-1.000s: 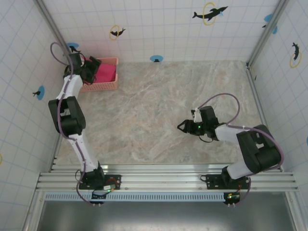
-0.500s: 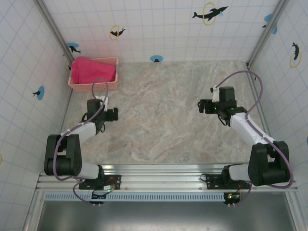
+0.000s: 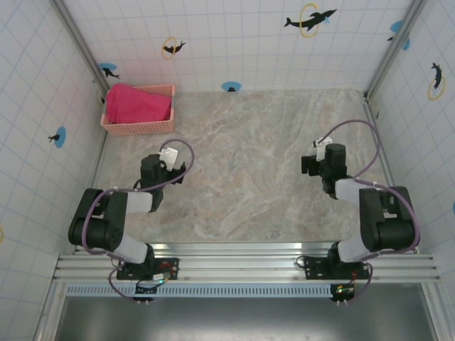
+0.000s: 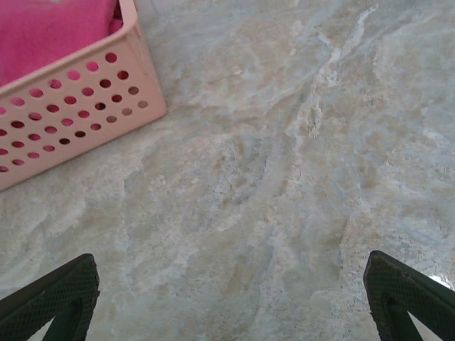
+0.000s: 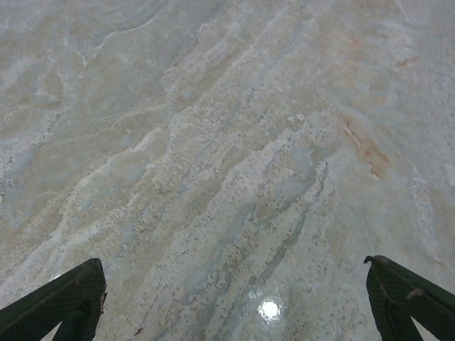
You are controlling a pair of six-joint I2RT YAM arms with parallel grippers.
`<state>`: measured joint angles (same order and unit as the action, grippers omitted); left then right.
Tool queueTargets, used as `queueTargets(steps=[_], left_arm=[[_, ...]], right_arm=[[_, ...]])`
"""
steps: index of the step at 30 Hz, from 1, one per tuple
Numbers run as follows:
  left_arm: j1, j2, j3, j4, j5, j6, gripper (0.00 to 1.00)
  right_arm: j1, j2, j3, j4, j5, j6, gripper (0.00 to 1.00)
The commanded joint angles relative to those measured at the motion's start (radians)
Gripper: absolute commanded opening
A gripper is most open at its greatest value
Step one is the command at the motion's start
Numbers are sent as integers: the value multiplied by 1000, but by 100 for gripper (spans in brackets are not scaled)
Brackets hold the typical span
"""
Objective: Roll up the long pants
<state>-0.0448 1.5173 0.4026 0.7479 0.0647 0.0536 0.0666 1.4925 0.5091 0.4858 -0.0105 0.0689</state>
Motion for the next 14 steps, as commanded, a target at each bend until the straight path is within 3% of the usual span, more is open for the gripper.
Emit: queueTargets(steps=[1, 2, 3, 4, 14], left_arm=[[4, -5, 7, 61, -8, 29, 97], [3, -1, 5, 72, -9, 28, 98], [2, -4, 6, 62, -9, 29, 97], [4, -3, 4, 71, -13, 30, 97], [3, -3, 9, 63, -11, 29, 97]], right_arm=[[24, 28, -131, 385, 14, -69, 98], [34, 57, -178, 528, 40, -67, 98], [34, 40, -189, 531, 36, -69, 98], [35, 1, -168, 405, 39, -76, 98], [48, 25, -95, 318, 124, -54, 98]])
